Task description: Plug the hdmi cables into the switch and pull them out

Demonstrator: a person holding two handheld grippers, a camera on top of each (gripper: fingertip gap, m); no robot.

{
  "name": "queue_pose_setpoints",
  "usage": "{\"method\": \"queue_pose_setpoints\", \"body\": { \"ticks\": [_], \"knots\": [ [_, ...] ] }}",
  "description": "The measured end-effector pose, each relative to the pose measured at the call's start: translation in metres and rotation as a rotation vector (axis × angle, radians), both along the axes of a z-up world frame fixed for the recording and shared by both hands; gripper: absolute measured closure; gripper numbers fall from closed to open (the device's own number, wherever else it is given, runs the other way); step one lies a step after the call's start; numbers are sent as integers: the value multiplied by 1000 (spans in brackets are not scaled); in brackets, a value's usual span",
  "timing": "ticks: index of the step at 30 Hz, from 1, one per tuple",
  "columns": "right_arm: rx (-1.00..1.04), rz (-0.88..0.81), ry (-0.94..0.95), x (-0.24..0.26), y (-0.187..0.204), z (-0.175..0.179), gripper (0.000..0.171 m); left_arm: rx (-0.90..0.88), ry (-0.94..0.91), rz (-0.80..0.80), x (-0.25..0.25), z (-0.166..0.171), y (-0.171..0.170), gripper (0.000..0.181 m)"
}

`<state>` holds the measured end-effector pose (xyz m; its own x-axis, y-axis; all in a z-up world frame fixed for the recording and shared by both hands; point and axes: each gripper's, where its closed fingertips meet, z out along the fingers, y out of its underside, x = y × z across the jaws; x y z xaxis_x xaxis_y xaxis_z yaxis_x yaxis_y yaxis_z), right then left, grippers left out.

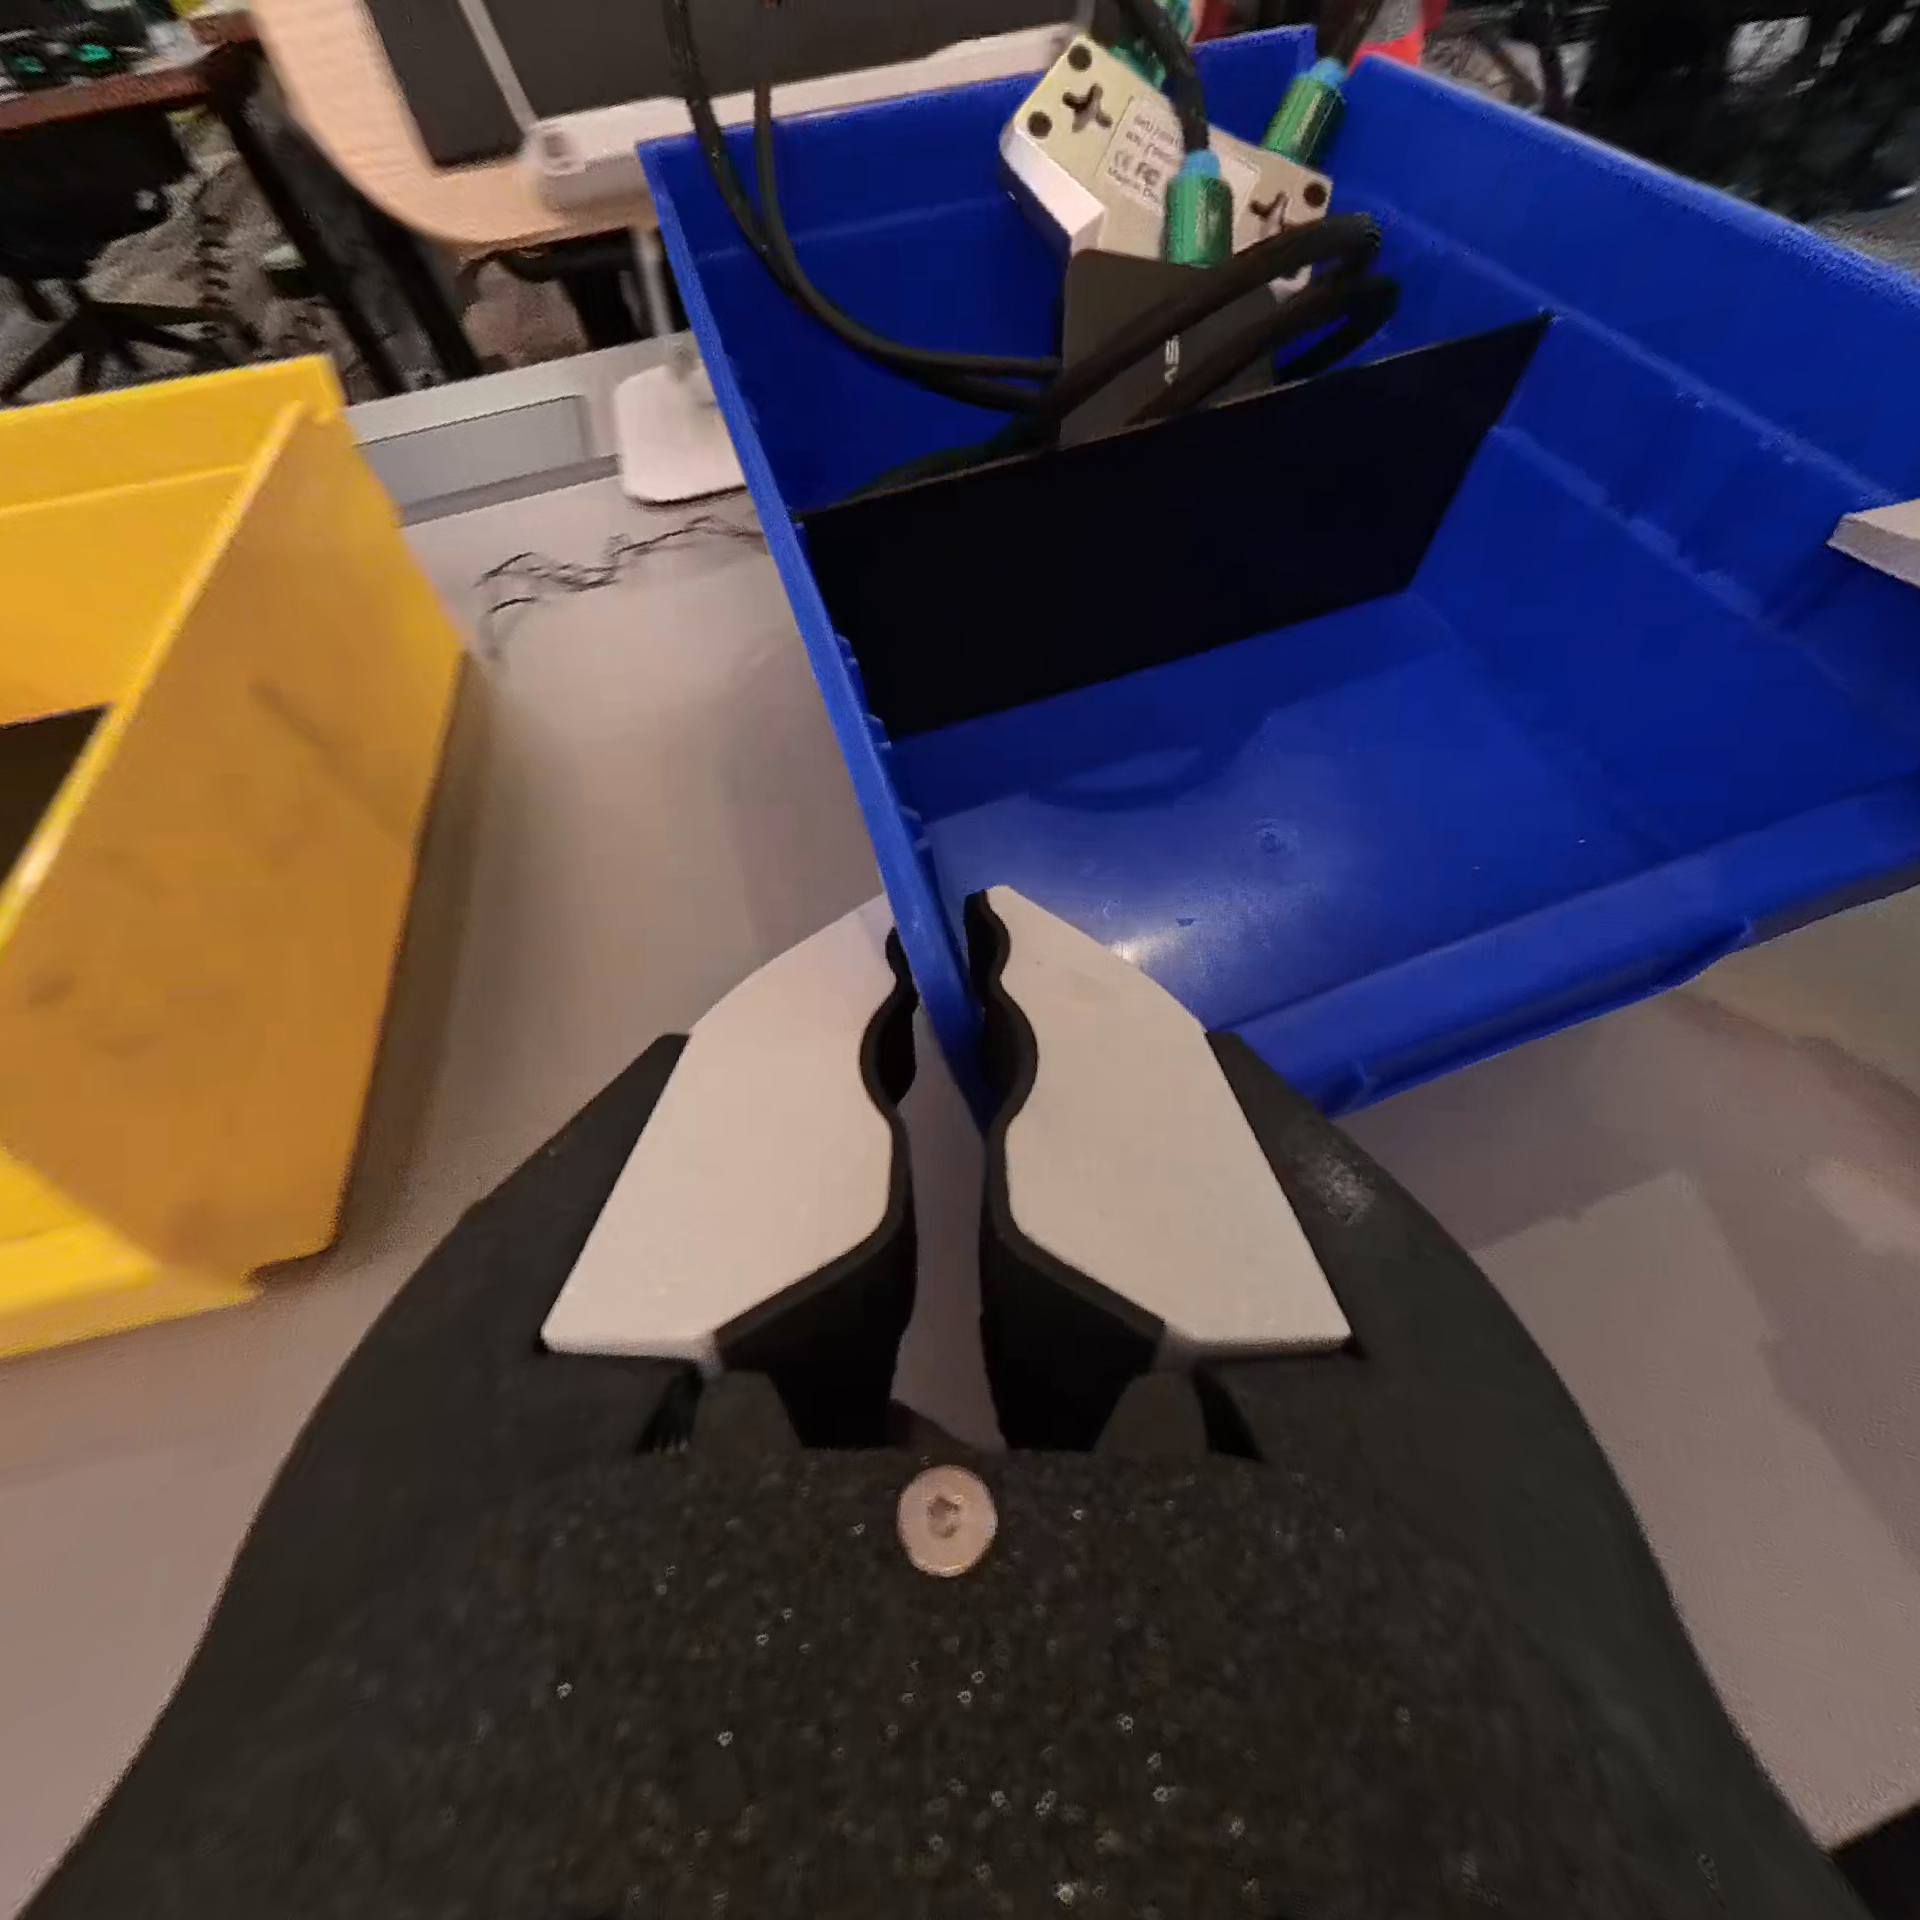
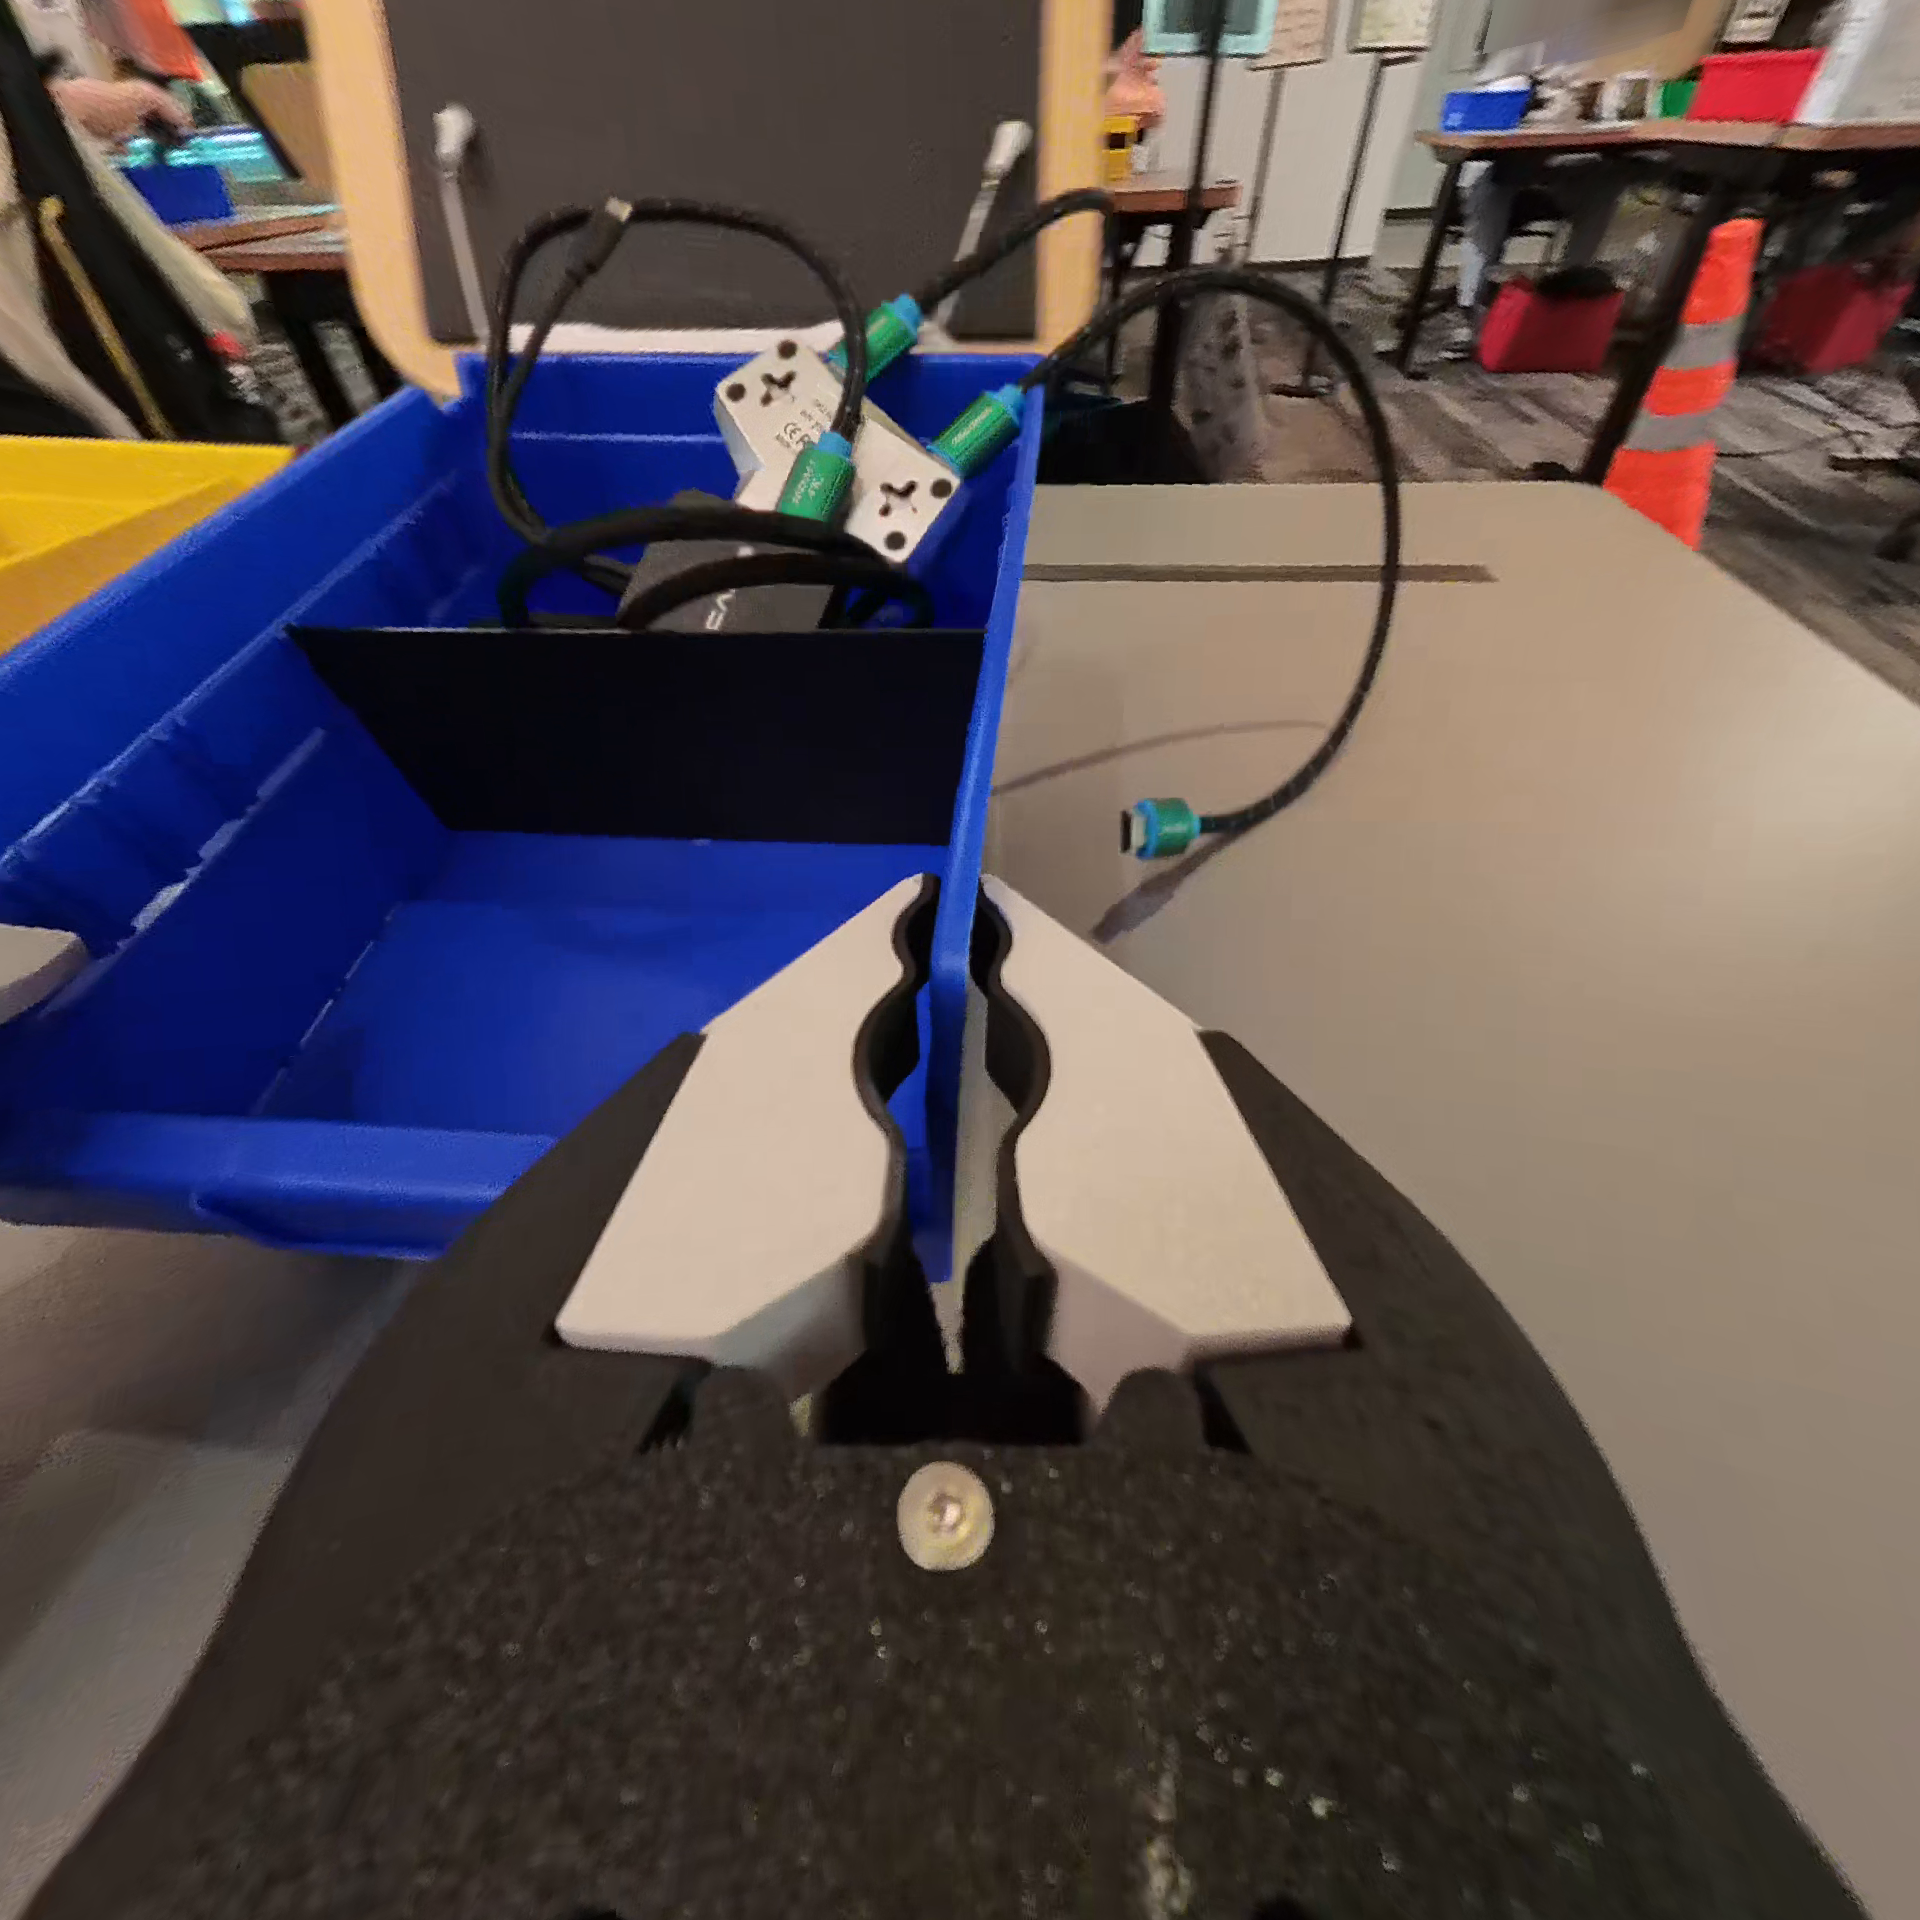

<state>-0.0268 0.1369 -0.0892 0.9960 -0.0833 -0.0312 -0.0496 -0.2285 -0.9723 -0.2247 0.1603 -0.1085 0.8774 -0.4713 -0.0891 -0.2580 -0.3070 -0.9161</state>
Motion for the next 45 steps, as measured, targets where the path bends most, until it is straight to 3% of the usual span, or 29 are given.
{"method": "queue_pose_setpoints", "body": {
  "ticks": [5, 13, 18, 20, 22, 26, 28, 32, 38, 39, 42, 45],
  "knots": [
    [-54, 91, -33, -51, 19, -18, 167, -60, 23, 68, -49, -16, 13, 176],
    [-60, 197, 18, -63, 23, -28, 162, -133, 24, -25, -53, -23, 11, 169],
    [31, 326, 110, -61, 8, -8, 148, -77, -155, -135, -67, 22, -12, 147],
    [50, 346, 95, -53, 1, -3, 134, 19, -157, -63, -108, 42, -12, 141],
    [123, 351, 115, -44, -8, 10, 134, 76, -151, 95, -173, 47, -2, 138],
    [209, 309, 121, -19, -21, 24, 135, 11, -141, 354, -303, 15, 38, 129],
    [178, 261, 109, -4, -26, 17, 135, -62, -179, 396, -341, -1, 58, 120],
    [172, 177, 94, 21, -42, 16, 135, -132, -187, 326, -359, -21, 88, 124],
    [118, 86, 91, 50, -53, 3, 135, -117, -102, 277, -345, -20, 120, 131],
    [110, 80, 100, 52, -55, 1, 135, -116, -102, 273, -343, -20, 123, 137],
    [103, 68, 106, 57, -59, -1, 135, -107, -156, 216, -334, -21, 126, 176],
    [96, 61, 79, 58, -59, -1, 135, -107, -192, 208, -333, -21, 123, 178]
  ]
}}
